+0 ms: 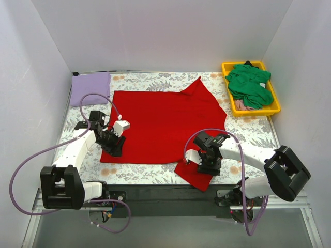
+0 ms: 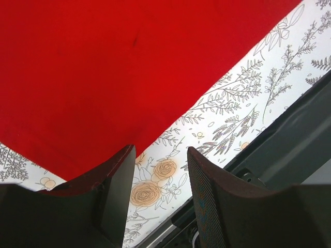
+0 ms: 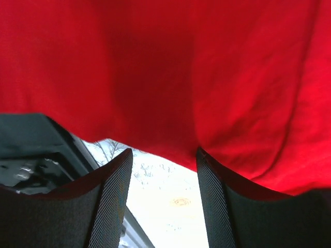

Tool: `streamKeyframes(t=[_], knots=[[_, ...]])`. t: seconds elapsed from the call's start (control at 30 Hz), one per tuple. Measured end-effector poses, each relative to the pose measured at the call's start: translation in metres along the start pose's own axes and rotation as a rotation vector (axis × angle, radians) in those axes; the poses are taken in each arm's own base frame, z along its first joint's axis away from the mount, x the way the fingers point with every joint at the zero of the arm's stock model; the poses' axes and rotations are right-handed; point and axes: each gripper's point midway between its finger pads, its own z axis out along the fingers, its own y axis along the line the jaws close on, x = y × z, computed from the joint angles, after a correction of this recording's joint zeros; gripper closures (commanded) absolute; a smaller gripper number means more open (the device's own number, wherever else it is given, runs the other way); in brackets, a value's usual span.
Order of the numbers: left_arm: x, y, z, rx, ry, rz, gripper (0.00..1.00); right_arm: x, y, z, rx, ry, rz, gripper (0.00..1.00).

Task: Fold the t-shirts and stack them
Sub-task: Fold the tshirt

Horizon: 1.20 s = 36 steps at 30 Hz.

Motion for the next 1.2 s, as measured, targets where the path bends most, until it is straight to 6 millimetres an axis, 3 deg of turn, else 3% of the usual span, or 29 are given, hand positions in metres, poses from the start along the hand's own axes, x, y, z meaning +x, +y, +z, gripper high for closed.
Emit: streamKeyframes(t=[0.13,0.23,0.4,0.63,0.8,1.03,1.07,1.1,1.13,1.2], knots=[[0.003,0.011,-0.006,0.008,-0.008,-0.058,0.56,0.007,-0.005,0.005,0.054,0.044,0.015,0.45],[0.008,0.022,-0.011,0.003,-0.006,-0.081,0.59,0.009,-0.012,0.006,0.091,0.062,0.031,0.61],[0.021,0.027,-0.016,0.019,0.016,0.034,0.69,0.011,-0.014,0.006,0.114,0.086,0.038,0.99],[0.045,0.026,-0.012,0.004,0.045,0.324,0.73,0.012,-0.016,0.005,0.128,0.094,0.045,0.99],[0.071,0.029,0.003,-0.012,0.1,0.465,0.73,0.011,-0.018,0.004,0.142,0.084,0.044,0.99],[0.073,0.046,0.012,-0.028,0.133,0.56,0.72,0.005,-0.024,0.0,0.185,0.033,0.048,0.99],[0.074,0.049,0.014,-0.032,0.138,0.571,0.73,0.005,-0.024,-0.001,0.187,0.029,0.049,0.77],[0.074,0.05,0.015,-0.035,0.14,0.578,0.73,0.005,-0.025,-0.001,0.189,0.026,0.049,0.62],[0.075,0.051,0.016,-0.037,0.142,0.584,0.73,0.005,-0.025,-0.001,0.186,0.024,0.053,0.37],[0.076,0.053,0.018,-0.038,0.145,0.593,0.73,0.004,-0.024,-0.001,0.179,0.02,0.048,0.35]])
